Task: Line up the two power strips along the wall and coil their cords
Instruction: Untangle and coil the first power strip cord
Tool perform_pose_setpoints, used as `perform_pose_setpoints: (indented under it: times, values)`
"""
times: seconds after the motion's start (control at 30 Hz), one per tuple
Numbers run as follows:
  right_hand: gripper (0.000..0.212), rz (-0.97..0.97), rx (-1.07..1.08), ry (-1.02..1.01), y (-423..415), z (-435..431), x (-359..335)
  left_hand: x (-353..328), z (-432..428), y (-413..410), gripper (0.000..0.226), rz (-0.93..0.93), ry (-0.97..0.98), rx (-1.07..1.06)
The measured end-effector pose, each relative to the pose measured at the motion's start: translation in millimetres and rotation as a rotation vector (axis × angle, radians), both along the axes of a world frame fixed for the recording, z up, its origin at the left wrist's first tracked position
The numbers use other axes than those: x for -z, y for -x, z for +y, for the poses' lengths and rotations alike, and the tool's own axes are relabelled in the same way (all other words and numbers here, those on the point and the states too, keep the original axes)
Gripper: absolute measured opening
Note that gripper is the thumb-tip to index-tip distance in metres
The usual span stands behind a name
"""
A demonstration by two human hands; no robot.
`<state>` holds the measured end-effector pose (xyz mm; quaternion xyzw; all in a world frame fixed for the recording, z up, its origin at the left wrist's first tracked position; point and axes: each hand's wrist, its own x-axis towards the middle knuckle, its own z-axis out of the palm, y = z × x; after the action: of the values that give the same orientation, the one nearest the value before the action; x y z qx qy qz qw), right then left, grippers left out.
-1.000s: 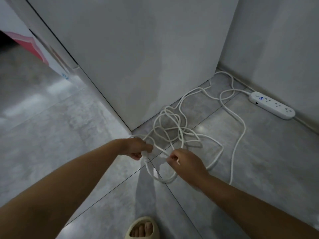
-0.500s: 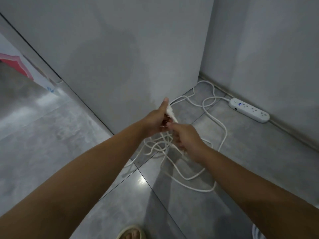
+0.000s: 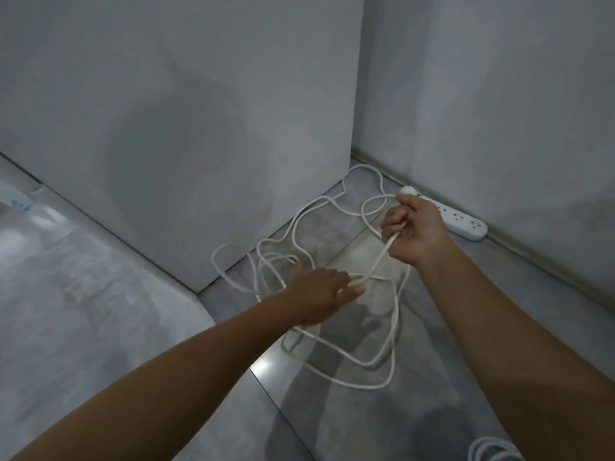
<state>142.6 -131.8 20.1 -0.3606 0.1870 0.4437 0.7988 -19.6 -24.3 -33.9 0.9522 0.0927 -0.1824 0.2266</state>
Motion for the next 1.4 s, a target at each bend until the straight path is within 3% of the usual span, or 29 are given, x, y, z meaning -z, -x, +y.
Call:
perform_pose_setpoints:
  times: [0.07,0.13,0.23,0.3,0.43,0.5,0.7,0.77,0.93,1.03,1.17,1.3,1.4]
  values:
    - [0.046,0.019,0.024,-0.105,-14,-12,-4,10,9,5,0.05,0.067,-0.172,0.081]
    - [0.039,-0.013,0.064,-0.204,-31,-34,-10,17,18,13,0.052,0.168,-0.162,0.093]
    - [0.045,-0.088,-0.008,-0.24,-42,-58,-15,13,28,12,0.063,0.205,-0.113,0.043]
    - [0.049,-0.087,-0.106,-0.231,-42,-70,-18,3,25,0,0.069,0.219,-0.24,0.135]
    - [0.055,-0.092,-0.243,-0.169,-41,-92,-33,-15,20,-12,0.052,0.288,-0.424,0.254]
    - [0.053,-0.106,-0.316,-0.136,-39,-98,-42,-20,15,-15,0.045,0.323,-0.365,0.238]
    - [0.056,-0.152,-0.565,0.076,-19,-95,-36,-49,-1,-43,0.059,0.297,-0.182,0.05]
    - [0.06,-0.196,-0.573,0.189,-10,-91,-25,-58,-4,-61,0.064,0.244,-0.107,-0.042]
    - [0.052,-0.376,-0.498,0.454,-1,-81,4,-67,-15,-110,0.049,0.093,0.116,-0.336]
    - [0.05,-0.373,-0.451,0.522,-6,-78,19,-58,-18,-127,0.049,0.029,0.361,-0.473]
    - [0.056,-0.349,-0.44,0.506,-3,-61,37,-57,-38,-131,0.053,-0.001,0.643,-0.533]
    - [0.044,-0.166,-0.143,0.259,-12,-49,44,-55,-50,-126,0.053,-0.021,0.559,-0.441]
    - [0.041,-0.088,-0.072,0.066,-28,-50,45,-47,-53,-119,0.049,-0.02,0.552,-0.387]
